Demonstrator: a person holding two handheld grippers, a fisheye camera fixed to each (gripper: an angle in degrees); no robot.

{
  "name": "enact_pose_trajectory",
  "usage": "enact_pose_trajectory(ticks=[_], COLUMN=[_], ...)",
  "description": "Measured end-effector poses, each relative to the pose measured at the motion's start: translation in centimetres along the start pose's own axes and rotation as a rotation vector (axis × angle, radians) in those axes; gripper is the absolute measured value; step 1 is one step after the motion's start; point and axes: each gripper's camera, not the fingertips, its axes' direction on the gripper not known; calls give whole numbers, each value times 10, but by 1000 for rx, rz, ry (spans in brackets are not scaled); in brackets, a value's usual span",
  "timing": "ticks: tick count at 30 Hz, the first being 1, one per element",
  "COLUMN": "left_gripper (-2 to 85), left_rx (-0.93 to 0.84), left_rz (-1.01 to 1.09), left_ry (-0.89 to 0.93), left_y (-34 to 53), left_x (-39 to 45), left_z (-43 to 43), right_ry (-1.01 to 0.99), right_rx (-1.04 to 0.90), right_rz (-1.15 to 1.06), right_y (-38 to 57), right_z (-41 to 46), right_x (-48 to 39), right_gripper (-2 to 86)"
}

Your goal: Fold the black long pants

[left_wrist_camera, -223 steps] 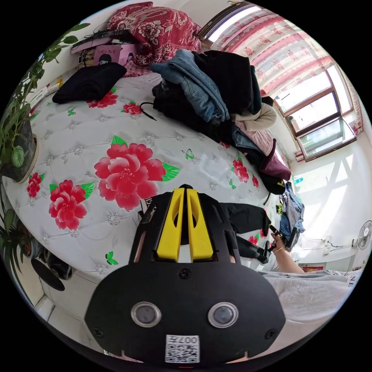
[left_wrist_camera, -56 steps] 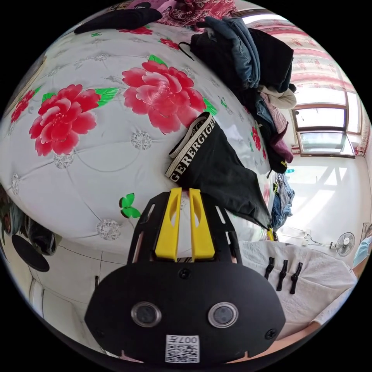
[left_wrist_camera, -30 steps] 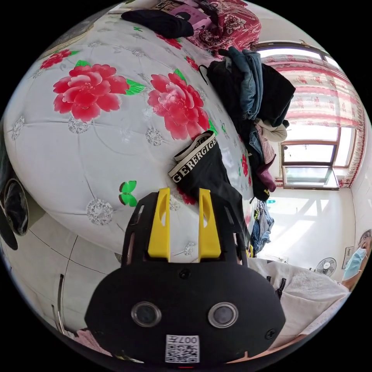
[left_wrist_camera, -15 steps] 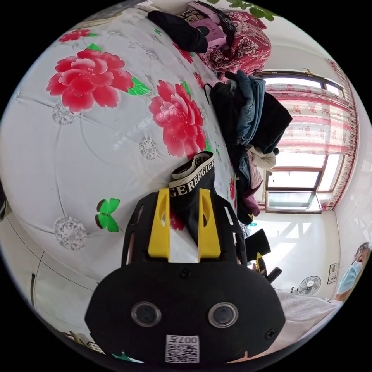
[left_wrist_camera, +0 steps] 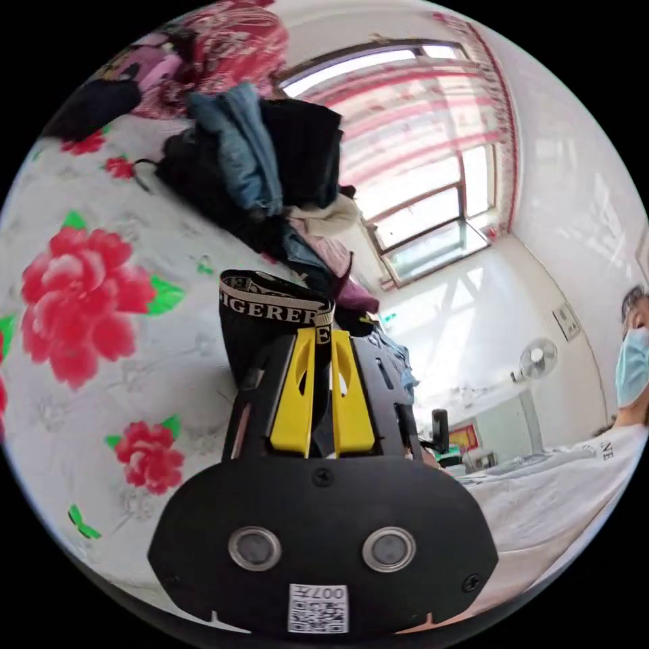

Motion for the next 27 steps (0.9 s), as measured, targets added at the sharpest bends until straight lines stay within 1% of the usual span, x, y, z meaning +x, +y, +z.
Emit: enact_pose_trajectory(ticks=[2, 3, 5, 6, 7, 8, 9, 10, 11, 13, 15, 17, 20, 23, 27], left_gripper=[44, 45, 60, 68, 85, 104, 110, 124, 128, 131, 130, 129, 133, 140, 136], left_rx=[-137, -175, -337, -375, -449, -551, -608, -691, -711, -701, -687, -647, -617, -587, -609], left_rz=[213, 262, 424, 453, 494, 481, 463, 442, 430, 416, 378, 294, 153, 55, 23], left_ry=[109, 142, 266, 293, 330, 346, 351, 356, 338, 292, 198, 39, -74, -88, -110], left_y=[-10, -8, 17, 27, 50, 72, 83, 100, 112, 121, 120, 116, 119, 132, 151], left_x=[89, 113, 197, 214, 239, 250, 252, 253, 248, 229, 198, 144, 87, 63, 53], left_z=[76, 98, 191, 215, 263, 310, 332, 364, 380, 386, 383, 371, 364, 377, 423], right_ry=[27, 30, 38, 39, 37, 34, 30, 24, 21, 24, 30, 13, 0, -3, -9], right_rx=[103, 127, 208, 225, 254, 281, 292, 302, 304, 301, 296, 282, 278, 252, 154], right_rz=[116, 145, 258, 283, 329, 375, 395, 422, 442, 467, 488, 510, 529, 544, 485], right_y=[12, 15, 30, 34, 41, 48, 51, 56, 60, 64, 66, 60, 40, 14, -21], right_z=[-18, -22, -34, -37, -41, -44, -46, -48, -49, -51, -50, -45, -41, -37, -18], right_x=[17, 21, 34, 37, 42, 46, 48, 51, 53, 58, 64, 78, 102, 127, 144], right_gripper=[63, 63, 64, 65, 65, 66, 66, 67, 68, 70, 74, 81, 89, 94, 91])
